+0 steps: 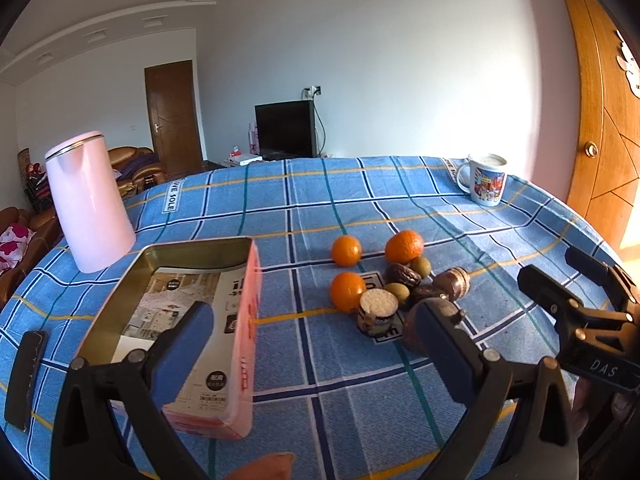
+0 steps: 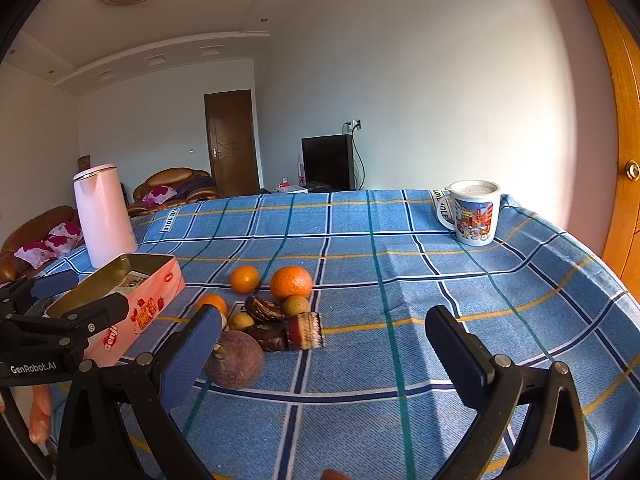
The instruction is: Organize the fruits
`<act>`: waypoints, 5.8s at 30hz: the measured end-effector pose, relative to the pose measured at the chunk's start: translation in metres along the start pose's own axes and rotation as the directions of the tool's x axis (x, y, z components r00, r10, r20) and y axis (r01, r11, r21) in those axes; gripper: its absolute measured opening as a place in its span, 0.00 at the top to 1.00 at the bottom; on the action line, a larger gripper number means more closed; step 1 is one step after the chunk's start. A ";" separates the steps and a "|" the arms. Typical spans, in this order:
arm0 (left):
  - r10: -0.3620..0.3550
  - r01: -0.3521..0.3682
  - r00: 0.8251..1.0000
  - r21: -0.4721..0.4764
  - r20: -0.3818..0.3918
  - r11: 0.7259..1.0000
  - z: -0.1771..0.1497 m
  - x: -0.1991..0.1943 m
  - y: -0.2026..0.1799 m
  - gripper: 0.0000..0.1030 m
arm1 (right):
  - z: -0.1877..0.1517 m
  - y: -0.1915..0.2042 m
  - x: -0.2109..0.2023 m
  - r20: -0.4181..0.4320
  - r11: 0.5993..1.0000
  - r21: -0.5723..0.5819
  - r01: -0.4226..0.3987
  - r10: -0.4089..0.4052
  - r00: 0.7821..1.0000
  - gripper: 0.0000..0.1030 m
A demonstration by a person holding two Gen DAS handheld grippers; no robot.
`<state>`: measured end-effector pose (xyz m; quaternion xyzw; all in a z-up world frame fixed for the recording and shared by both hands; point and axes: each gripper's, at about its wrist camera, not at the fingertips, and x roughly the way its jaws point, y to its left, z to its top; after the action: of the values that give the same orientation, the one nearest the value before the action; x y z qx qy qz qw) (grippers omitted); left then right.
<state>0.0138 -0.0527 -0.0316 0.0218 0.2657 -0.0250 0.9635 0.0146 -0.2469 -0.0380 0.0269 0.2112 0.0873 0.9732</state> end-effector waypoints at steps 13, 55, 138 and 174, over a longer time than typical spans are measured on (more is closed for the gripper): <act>-0.107 0.128 0.981 0.121 -0.164 0.984 -0.007 0.051 -0.072 0.22 | -0.015 -0.057 -0.003 -0.027 0.990 0.120 0.071 -0.068 0.997 0.01; -0.043 0.044 0.999 -0.061 0.014 0.997 0.010 0.015 0.025 0.49 | 0.015 0.001 0.097 -0.333 0.987 -0.001 -0.160 0.151 0.931 0.70; 0.124 -0.139 0.989 -0.209 -0.081 0.968 0.001 0.040 0.182 0.49 | 0.022 0.231 0.125 -0.351 0.855 -0.223 -0.469 0.378 0.857 0.69; -0.023 0.022 0.999 -0.027 -0.043 0.999 0.005 0.037 0.037 0.14 | 0.003 0.030 0.097 -0.369 0.978 -0.101 -0.185 0.136 0.920 0.28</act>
<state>0.0504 -0.0177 -0.0448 0.0065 0.2868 -0.0317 0.9574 0.0981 -0.1996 -0.0718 -0.0376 0.3764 0.1841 0.9072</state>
